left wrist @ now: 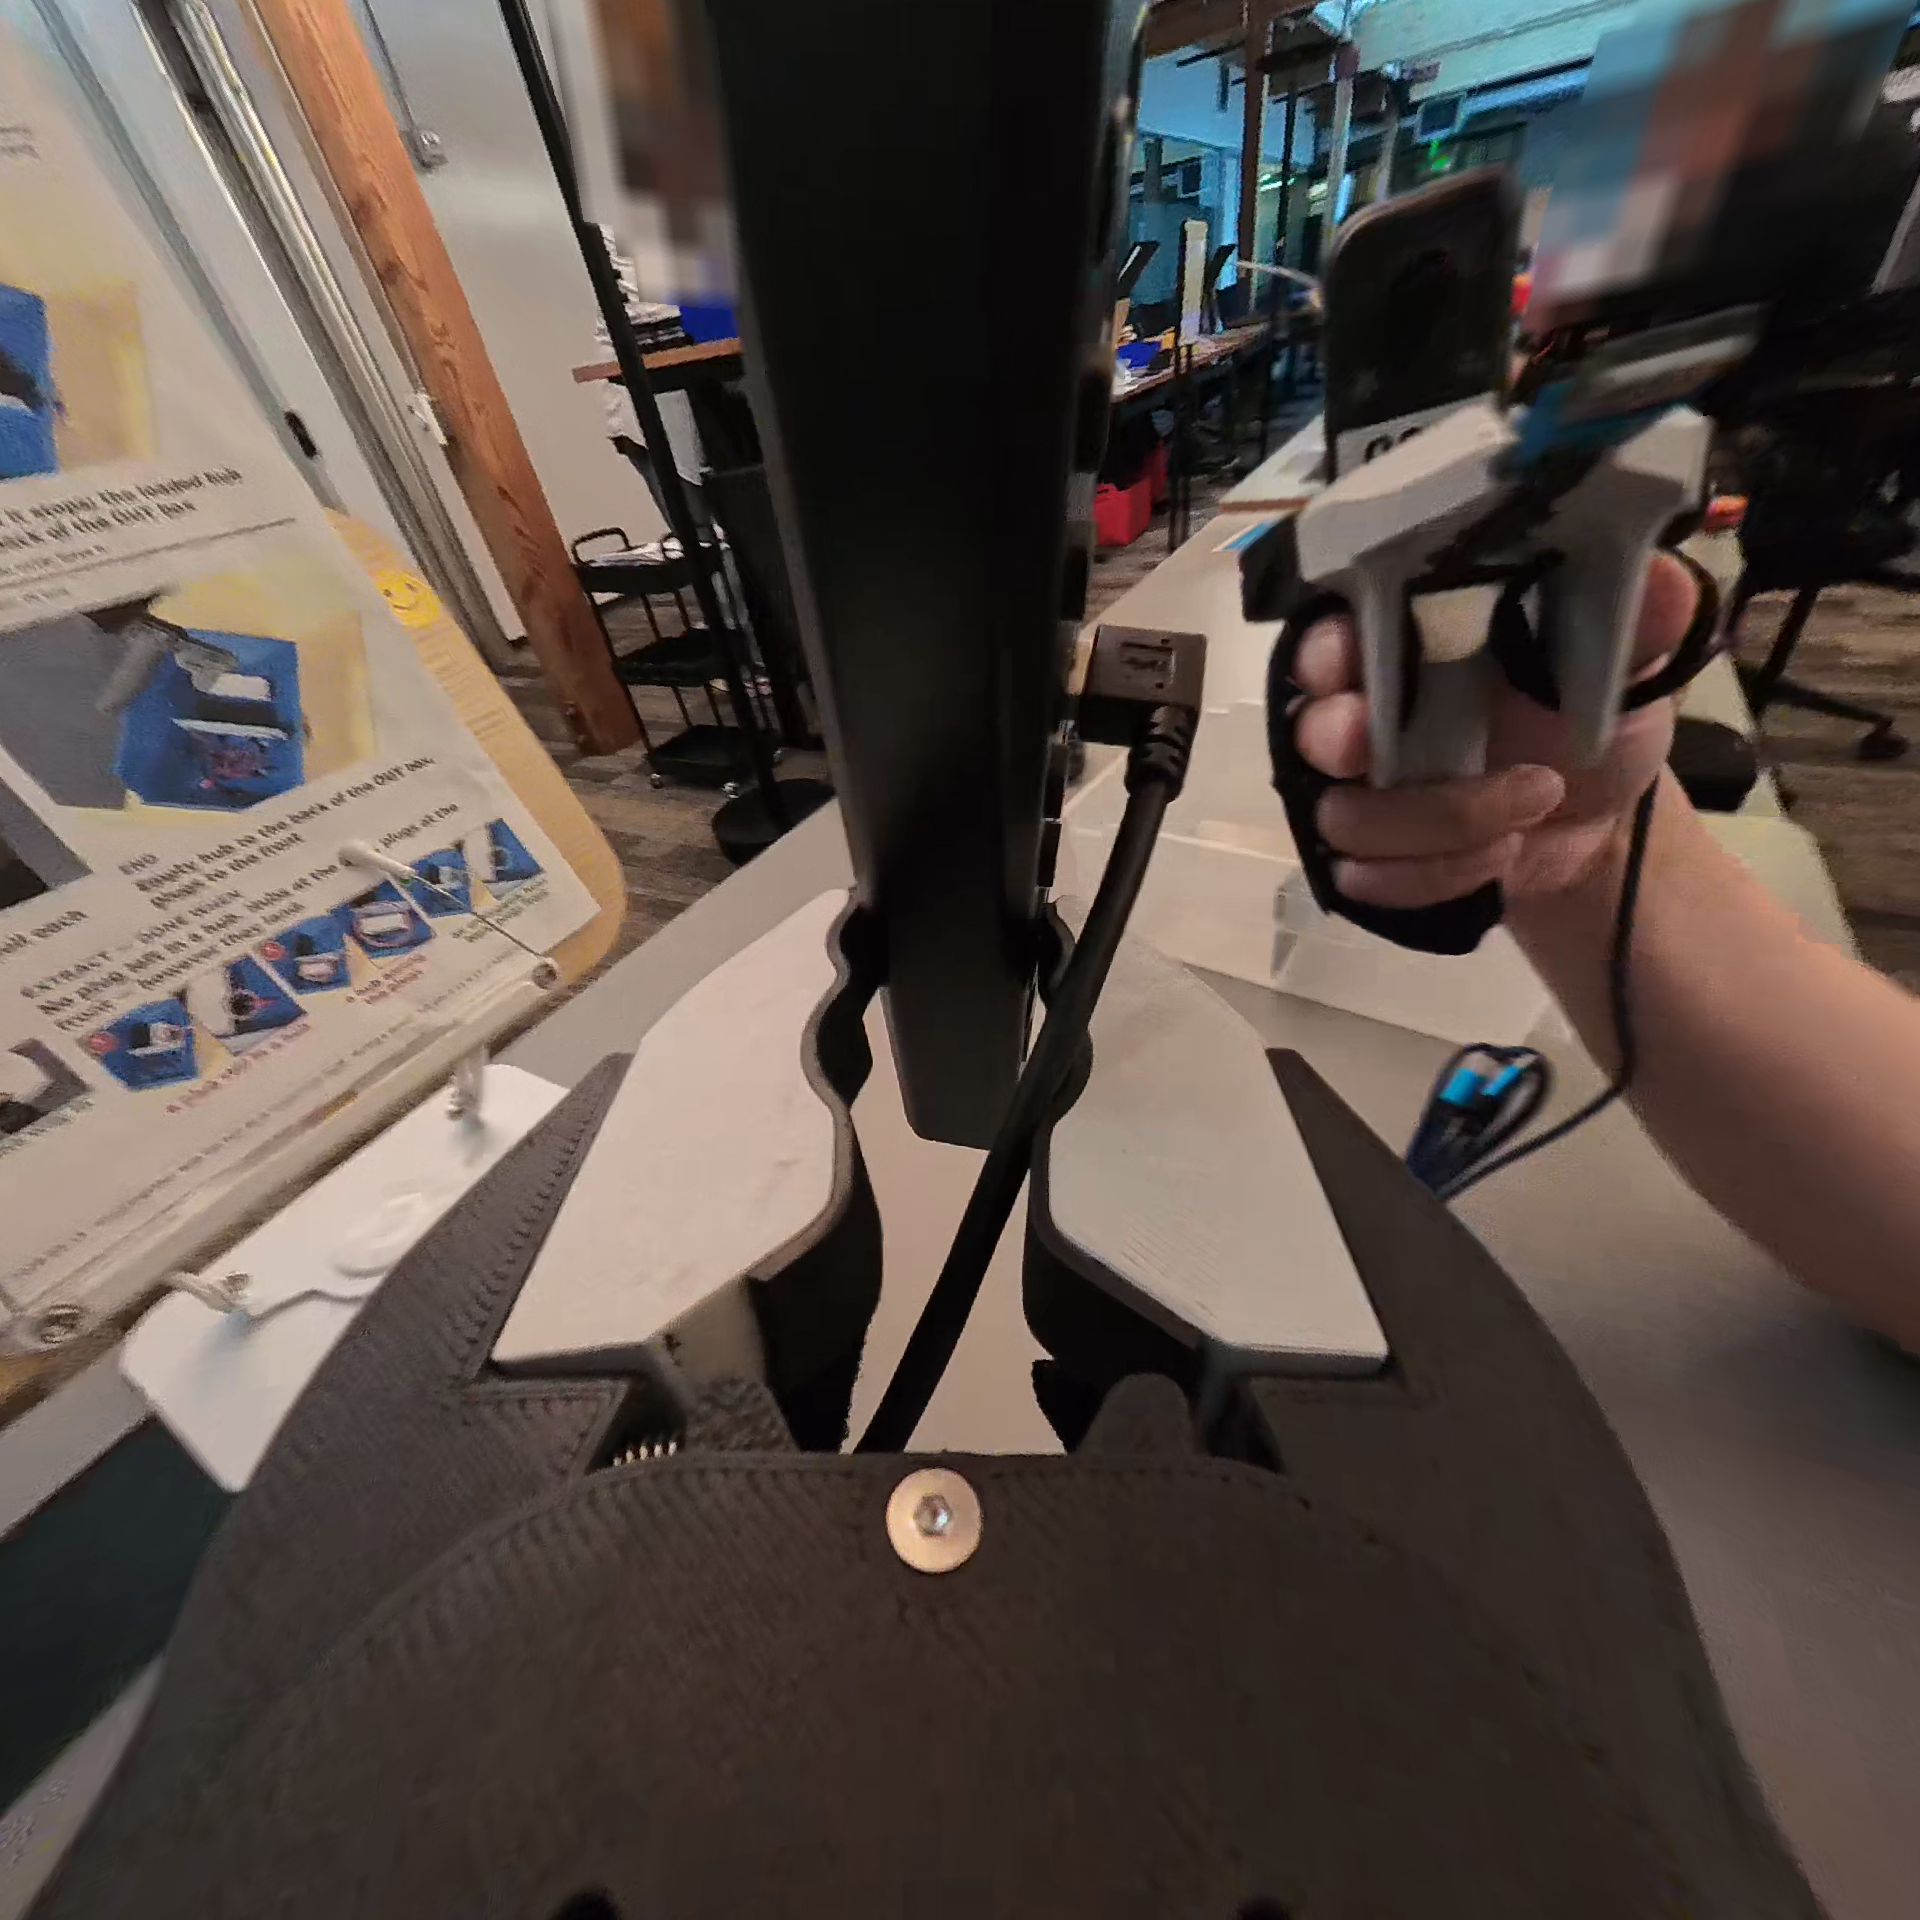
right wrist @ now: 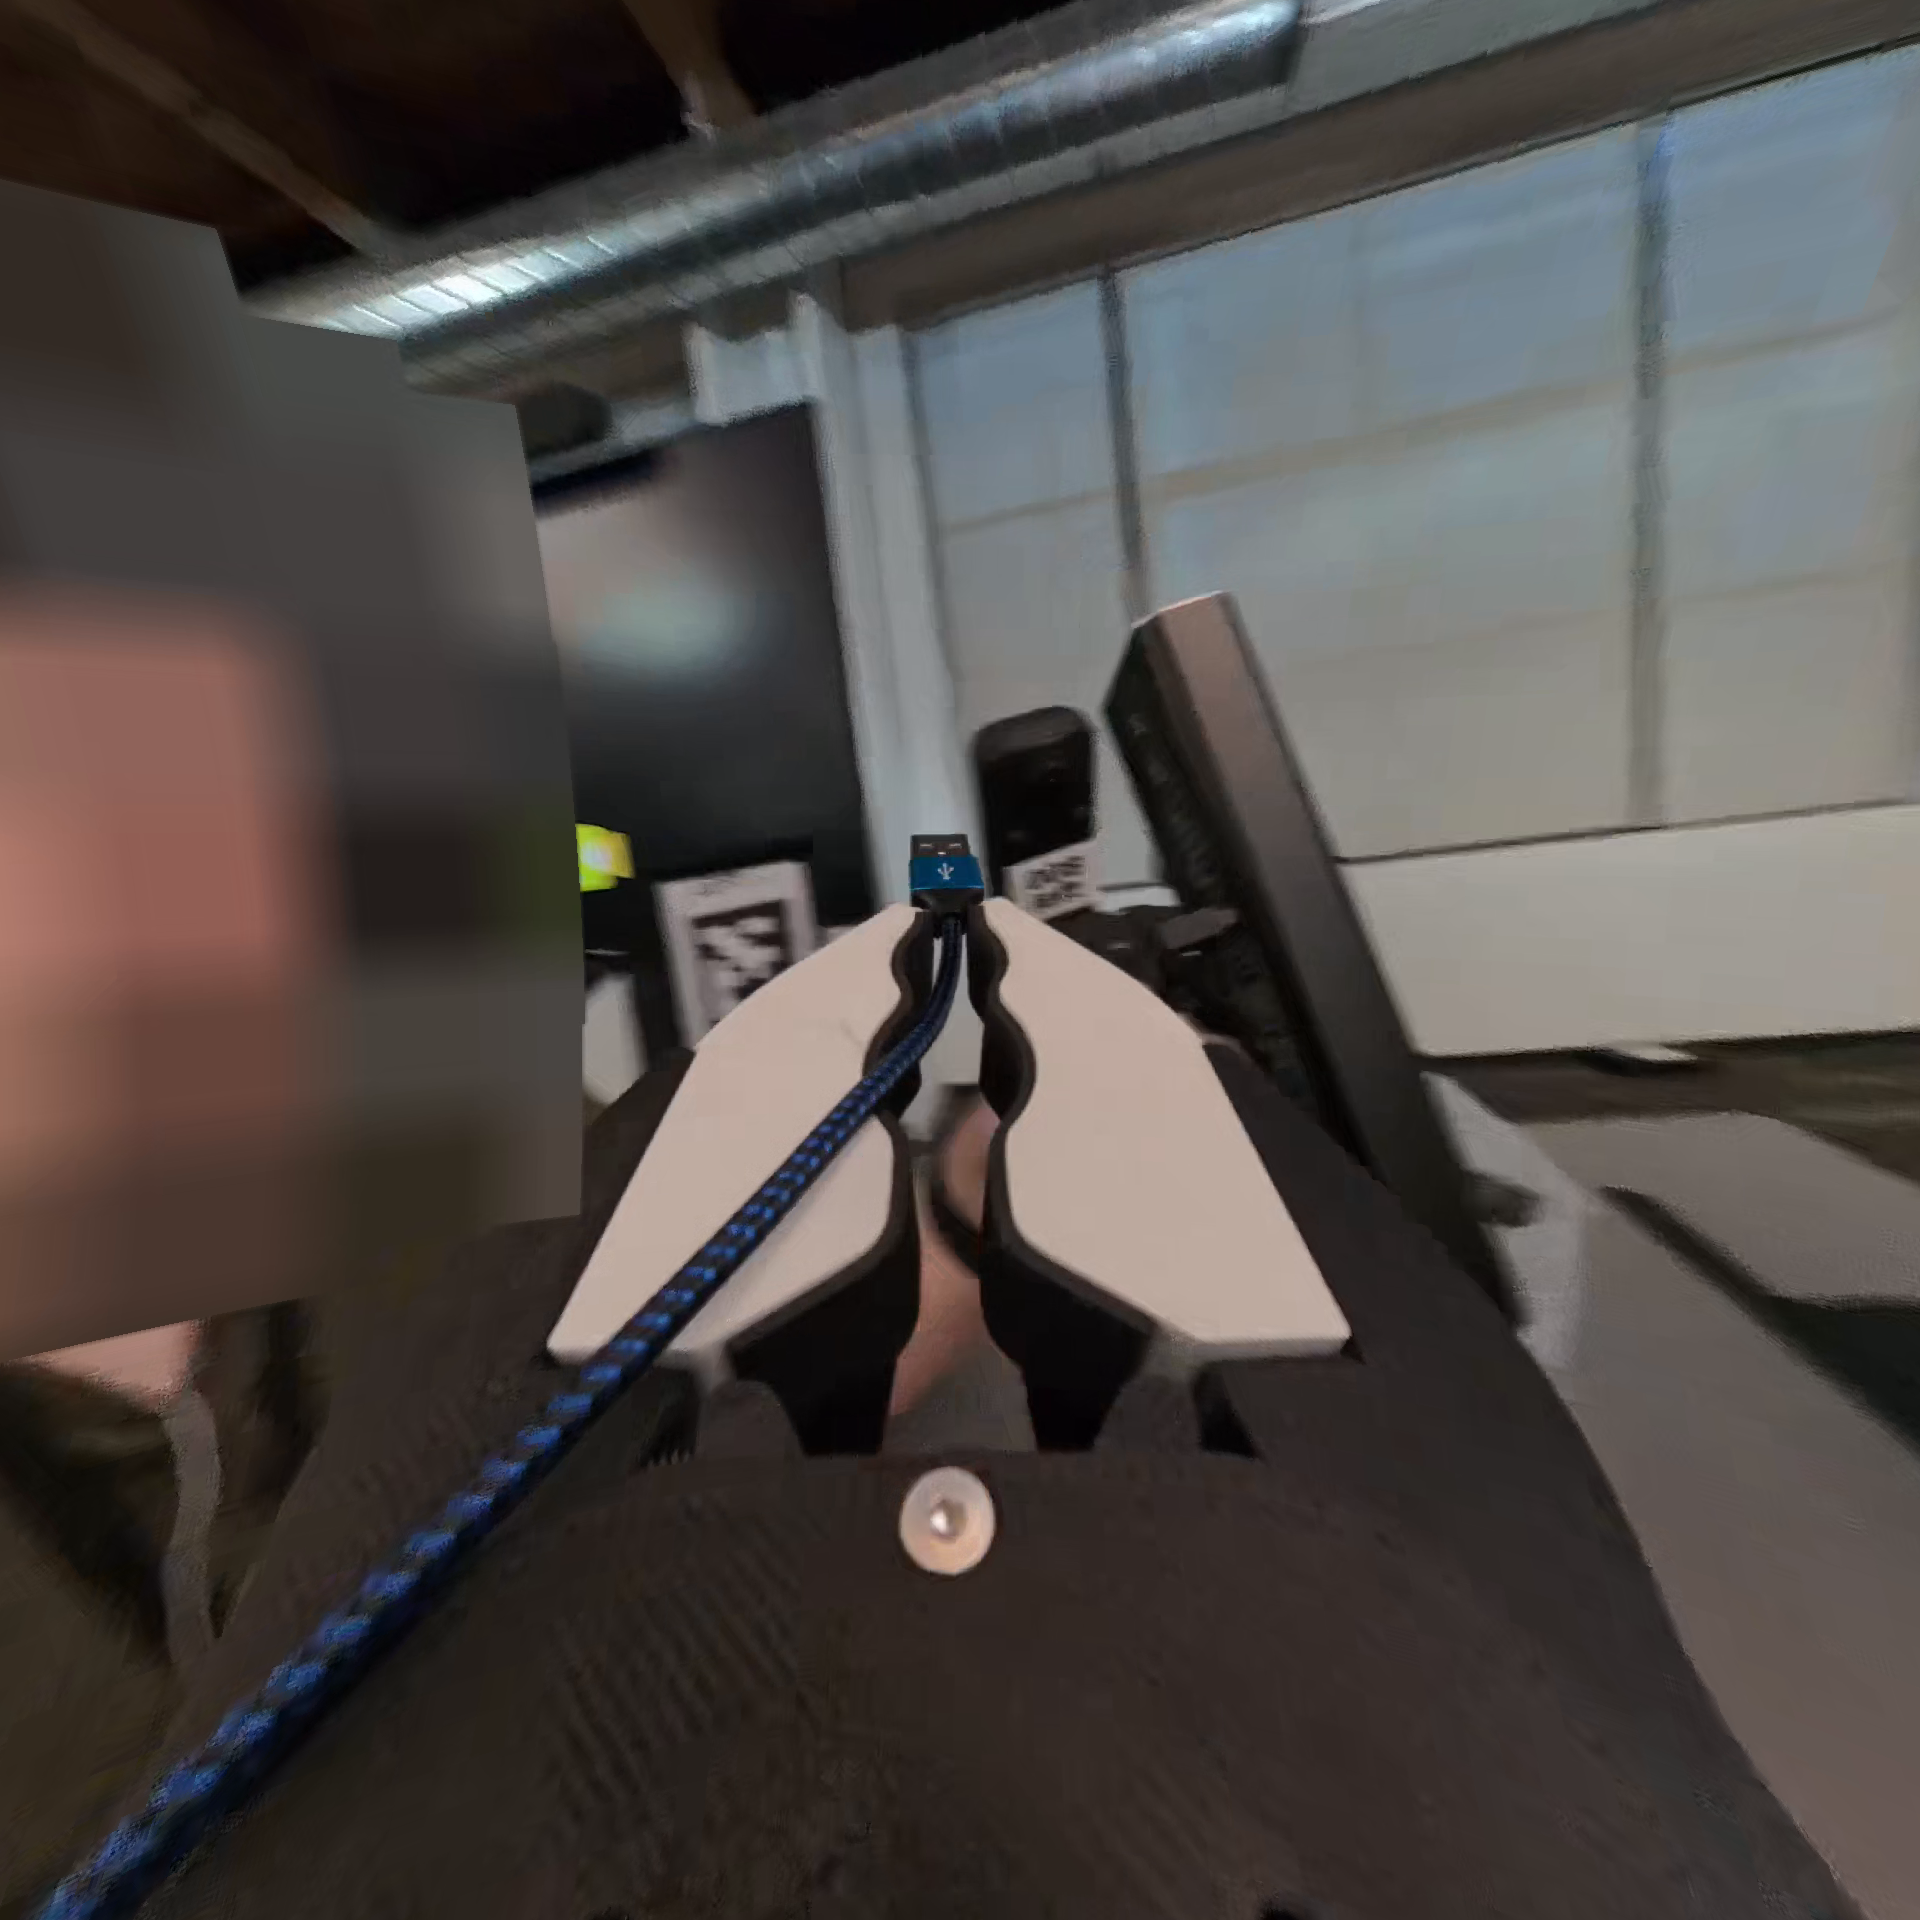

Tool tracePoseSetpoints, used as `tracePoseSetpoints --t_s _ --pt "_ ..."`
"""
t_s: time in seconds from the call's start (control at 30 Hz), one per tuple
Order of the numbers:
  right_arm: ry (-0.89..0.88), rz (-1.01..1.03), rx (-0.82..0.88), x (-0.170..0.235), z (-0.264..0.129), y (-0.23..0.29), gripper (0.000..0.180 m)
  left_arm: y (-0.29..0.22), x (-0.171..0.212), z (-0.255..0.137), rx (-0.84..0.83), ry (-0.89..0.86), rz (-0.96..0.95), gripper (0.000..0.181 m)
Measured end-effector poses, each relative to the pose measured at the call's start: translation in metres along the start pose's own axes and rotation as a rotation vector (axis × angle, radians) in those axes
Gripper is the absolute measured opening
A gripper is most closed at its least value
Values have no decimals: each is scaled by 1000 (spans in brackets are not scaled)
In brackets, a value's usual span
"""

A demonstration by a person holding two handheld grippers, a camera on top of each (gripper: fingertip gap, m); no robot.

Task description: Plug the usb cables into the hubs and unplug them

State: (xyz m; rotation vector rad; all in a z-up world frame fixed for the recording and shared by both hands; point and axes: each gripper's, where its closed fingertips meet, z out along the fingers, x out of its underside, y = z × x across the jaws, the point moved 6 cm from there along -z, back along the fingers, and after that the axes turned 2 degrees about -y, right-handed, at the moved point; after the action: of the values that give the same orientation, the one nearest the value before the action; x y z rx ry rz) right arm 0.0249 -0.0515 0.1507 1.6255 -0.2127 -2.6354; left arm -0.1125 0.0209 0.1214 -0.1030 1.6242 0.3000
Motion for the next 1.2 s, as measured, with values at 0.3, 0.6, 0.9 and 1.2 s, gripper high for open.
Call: tracePoseSetpoints --t_s 0.3,0.6,0.9,1.2 --pt "113 -354 463 2 15 10 6 7 16 11 -7 72 -203 28" --pt "168 -568 787 15 16 -11 6 17 32 18 -189 121 -154 28" --pt "294 -806 973 37 37 -27 6 21 37 21 -229 103 -154 28" --pt "271 -832 1013 35 34 -31 7 18 36 25 -239 88 -124 28"
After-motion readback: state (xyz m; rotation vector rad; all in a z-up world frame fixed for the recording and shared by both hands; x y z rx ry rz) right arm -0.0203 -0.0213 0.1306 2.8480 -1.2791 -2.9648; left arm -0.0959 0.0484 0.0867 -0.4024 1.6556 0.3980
